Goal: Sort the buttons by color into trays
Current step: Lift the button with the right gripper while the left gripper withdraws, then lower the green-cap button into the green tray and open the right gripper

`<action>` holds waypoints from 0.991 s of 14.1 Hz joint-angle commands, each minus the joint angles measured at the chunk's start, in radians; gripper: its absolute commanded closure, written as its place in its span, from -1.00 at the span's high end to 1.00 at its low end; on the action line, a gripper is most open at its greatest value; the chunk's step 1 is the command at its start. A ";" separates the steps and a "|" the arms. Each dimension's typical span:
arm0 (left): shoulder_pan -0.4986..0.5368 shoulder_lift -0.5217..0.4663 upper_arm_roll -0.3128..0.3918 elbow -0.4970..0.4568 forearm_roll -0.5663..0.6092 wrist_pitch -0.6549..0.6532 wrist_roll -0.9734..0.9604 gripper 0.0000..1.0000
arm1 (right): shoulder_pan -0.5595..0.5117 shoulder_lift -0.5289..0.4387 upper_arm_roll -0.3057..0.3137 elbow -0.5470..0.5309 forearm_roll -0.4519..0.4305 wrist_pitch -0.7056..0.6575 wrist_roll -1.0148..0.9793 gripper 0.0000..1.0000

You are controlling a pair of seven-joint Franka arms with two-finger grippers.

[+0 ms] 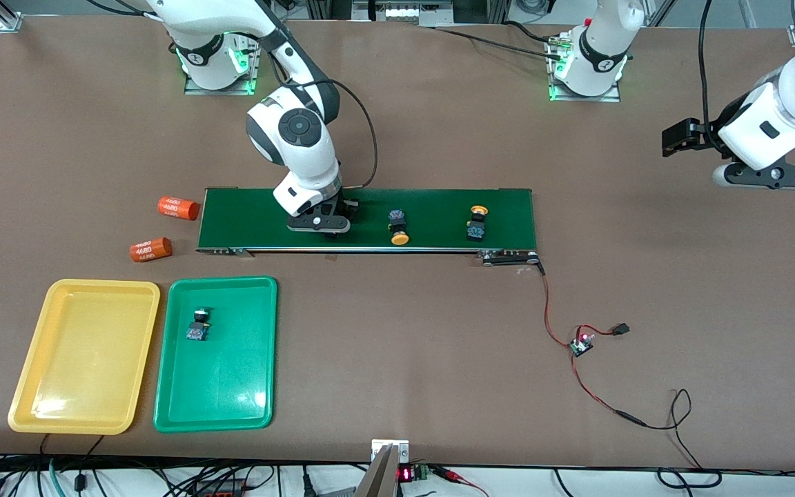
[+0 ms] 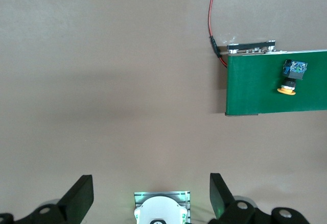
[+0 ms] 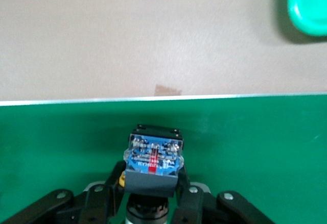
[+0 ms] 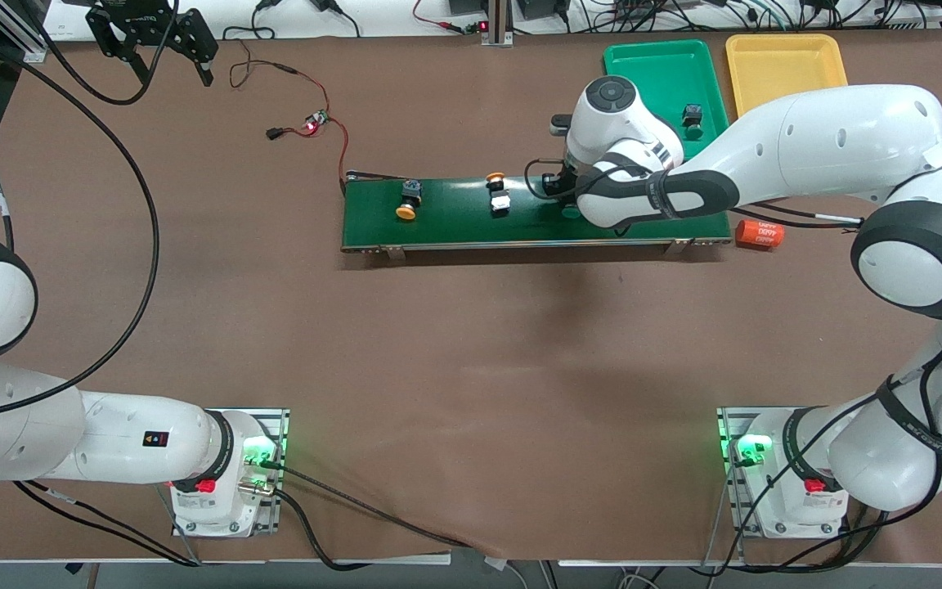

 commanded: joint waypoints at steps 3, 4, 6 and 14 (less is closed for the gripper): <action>-0.007 0.033 -0.013 0.054 0.029 -0.019 0.028 1.00 | -0.003 -0.077 -0.043 0.017 -0.007 -0.061 -0.021 -0.94; -0.007 0.048 -0.014 0.074 0.021 -0.022 0.028 1.00 | -0.018 -0.085 -0.043 0.038 -0.007 -0.093 -0.035 -0.94; -0.005 0.057 -0.014 0.090 0.024 -0.022 0.028 1.00 | -0.063 -0.080 -0.043 0.101 -0.005 -0.175 -0.137 -0.94; -0.007 0.074 -0.014 0.091 0.026 0.004 0.028 1.00 | -0.258 0.035 -0.044 0.279 0.007 -0.220 -0.400 -0.89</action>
